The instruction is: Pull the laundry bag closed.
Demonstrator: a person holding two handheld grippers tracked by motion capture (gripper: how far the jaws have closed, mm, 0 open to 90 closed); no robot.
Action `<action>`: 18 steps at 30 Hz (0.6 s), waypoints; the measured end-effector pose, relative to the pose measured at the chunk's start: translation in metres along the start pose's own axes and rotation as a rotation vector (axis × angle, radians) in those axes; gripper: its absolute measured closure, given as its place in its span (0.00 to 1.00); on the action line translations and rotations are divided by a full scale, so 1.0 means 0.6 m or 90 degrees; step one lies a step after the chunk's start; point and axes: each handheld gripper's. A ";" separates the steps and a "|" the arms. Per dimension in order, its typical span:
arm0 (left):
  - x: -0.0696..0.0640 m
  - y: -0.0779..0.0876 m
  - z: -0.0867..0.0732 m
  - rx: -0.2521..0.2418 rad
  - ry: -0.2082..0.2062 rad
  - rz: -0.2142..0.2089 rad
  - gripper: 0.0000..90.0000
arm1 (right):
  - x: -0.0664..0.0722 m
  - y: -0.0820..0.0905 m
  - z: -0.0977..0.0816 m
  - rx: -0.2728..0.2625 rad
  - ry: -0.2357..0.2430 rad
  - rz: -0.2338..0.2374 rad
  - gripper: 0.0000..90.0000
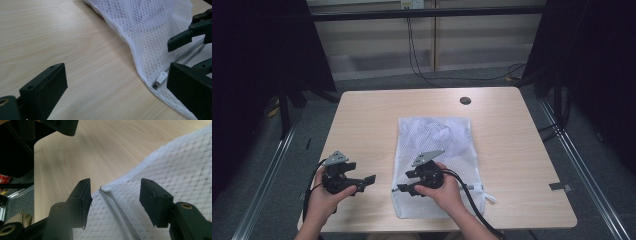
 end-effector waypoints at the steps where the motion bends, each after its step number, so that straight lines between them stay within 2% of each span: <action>1: -0.001 -0.001 0.000 -0.003 0.004 0.002 0.03 | 0.001 -0.002 0.000 0.003 -0.001 0.003 0.48; 12: 0.001 0.001 -0.002 0.002 0.005 0.000 0.03 | 0.004 -0.014 0.002 0.014 -0.023 0.014 0.55; 13: 0.001 0.001 -0.001 0.001 0.004 0.000 0.03 | 0.003 -0.014 0.003 0.013 -0.034 0.019 0.57; 17: 0.002 0.001 -0.001 0.002 0.007 -0.001 0.03 | 0.003 -0.015 0.005 0.013 -0.042 0.021 0.58; 18: 0.001 0.000 -0.001 0.001 0.005 0.001 0.03 | 0.004 -0.015 0.005 0.021 -0.070 0.025 0.59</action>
Point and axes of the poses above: each handheld gripper's, and its own axes: y roughly backward along the jaws, z roughly out of its top, x roughly to its left, and after that the axes turned 2 degrees about y, right-handed
